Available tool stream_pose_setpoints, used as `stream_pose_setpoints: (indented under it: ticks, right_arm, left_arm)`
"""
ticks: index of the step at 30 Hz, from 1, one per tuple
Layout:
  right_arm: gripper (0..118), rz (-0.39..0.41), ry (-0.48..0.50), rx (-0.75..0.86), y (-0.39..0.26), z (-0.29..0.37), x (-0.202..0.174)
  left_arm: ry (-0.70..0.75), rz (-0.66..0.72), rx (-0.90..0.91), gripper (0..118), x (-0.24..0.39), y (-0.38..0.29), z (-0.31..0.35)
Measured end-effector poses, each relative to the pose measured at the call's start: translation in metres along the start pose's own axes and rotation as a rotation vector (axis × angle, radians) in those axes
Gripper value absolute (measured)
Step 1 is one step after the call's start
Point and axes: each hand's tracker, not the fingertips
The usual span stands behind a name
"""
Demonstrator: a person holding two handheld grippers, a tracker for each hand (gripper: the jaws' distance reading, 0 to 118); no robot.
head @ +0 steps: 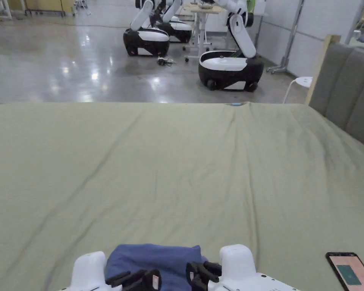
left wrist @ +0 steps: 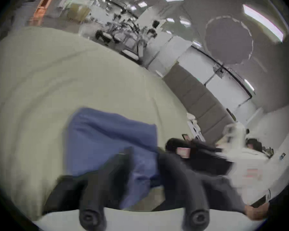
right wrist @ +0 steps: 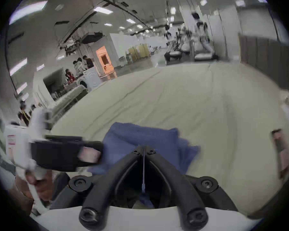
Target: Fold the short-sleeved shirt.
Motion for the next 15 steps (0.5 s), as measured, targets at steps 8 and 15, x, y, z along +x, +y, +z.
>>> stream_pose_setpoints:
  ticks: [8,15]
  right_arm:
    - [5,-0.162,0.045,-0.116,-0.029,-0.052,0.046]
    - [5,-0.101,0.009,-0.134,-0.026,-0.049,0.04]
  left_arm:
    - [-0.054,0.409,-0.047,118,-0.121,-0.009,0.007]
    - [-0.388,0.53,-0.179,113,-0.102,-0.02,-0.089]
